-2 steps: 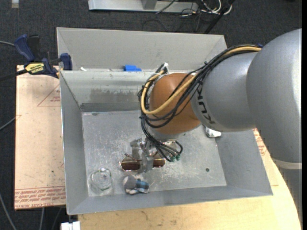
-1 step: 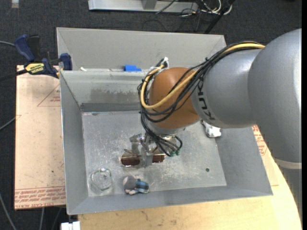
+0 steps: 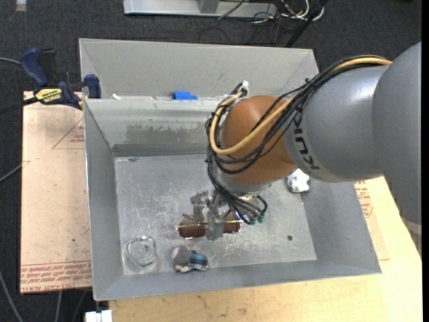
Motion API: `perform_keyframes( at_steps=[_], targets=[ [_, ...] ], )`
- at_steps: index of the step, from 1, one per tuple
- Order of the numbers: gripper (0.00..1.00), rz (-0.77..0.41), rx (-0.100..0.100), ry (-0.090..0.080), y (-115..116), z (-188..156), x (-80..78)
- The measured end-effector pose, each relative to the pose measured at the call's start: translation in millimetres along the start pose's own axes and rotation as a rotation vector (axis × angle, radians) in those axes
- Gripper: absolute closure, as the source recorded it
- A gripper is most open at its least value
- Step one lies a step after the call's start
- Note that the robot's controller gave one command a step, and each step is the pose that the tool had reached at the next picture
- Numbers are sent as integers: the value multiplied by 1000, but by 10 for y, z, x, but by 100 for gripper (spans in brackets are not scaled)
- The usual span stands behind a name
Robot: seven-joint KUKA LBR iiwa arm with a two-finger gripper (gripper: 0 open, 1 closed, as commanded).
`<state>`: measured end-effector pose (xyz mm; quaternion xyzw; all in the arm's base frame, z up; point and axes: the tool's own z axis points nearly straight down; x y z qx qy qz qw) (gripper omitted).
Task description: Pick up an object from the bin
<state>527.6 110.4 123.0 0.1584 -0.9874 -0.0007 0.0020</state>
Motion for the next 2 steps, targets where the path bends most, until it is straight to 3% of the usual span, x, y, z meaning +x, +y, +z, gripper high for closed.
perform_keyframes(
  at_steps=[1, 2],
  targets=[
    [100, -5, 1, -8, -151, -167, -110],
    [100, -10, 2, 1, 144, -625, -183]
  ],
)
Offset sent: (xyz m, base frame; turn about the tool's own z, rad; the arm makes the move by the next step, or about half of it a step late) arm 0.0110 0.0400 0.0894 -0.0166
